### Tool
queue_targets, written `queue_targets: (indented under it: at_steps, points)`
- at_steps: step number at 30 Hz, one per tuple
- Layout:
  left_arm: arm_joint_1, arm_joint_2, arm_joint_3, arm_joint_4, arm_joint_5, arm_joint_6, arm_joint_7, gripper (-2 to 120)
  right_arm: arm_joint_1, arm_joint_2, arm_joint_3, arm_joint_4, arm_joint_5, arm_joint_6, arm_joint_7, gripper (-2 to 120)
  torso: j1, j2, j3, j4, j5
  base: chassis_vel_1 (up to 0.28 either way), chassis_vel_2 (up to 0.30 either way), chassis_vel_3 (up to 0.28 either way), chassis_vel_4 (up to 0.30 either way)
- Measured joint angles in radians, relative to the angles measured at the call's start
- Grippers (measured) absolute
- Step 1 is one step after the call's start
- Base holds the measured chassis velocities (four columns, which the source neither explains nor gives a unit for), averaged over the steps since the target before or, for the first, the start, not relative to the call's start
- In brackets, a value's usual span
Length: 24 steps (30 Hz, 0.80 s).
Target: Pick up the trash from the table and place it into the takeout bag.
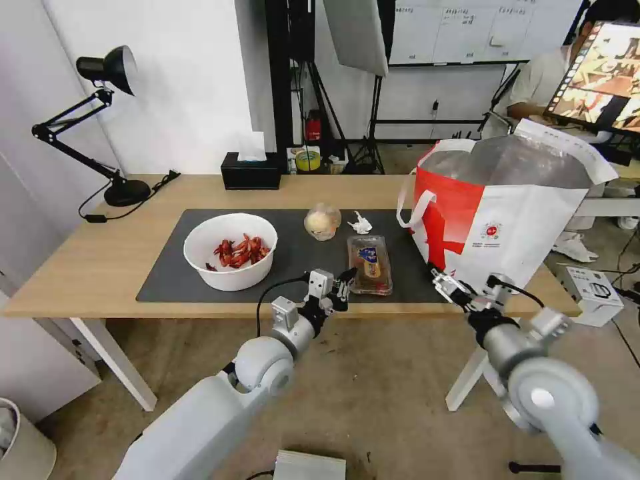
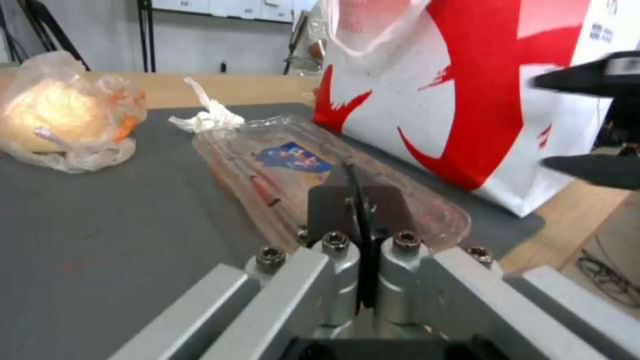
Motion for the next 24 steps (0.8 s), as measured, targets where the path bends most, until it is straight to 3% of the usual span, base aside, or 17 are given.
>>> queue_targets:
  at_steps: [9, 16, 24]
  points:
    - [-0.010, -0.001, 0.013, 0.020, 0.038, -0.014, 0.007, 0, 0.161, 0.081, -0.134, -0.120, 0.026, -0.008, 0.048, 97, 0.000, 0.000, 0.000, 0.0001, -0.0001, 0.000, 0.000, 0.000, 0.000]
    - [-0.021, -0.012, 0.028, 0.033, 0.048, -0.017, 0.007, 0, 0.247, 0.121, -0.171, -0.187, 0.030, -0.012, 0.068, 97, 0.000, 0.000, 0.000, 0.0000, -0.0001, 0.000, 0.000, 0.000, 0.000]
    - [-0.037, -0.042, 0.046, 0.098, 0.116, -0.030, 0.021, 0, 0.334, 0.166, -0.205, -0.275, 0.021, -0.016, 0.084, 97, 0.000, 0.000, 0.000, 0.0000, -0.0001, 0.000, 0.000, 0.000, 0.000]
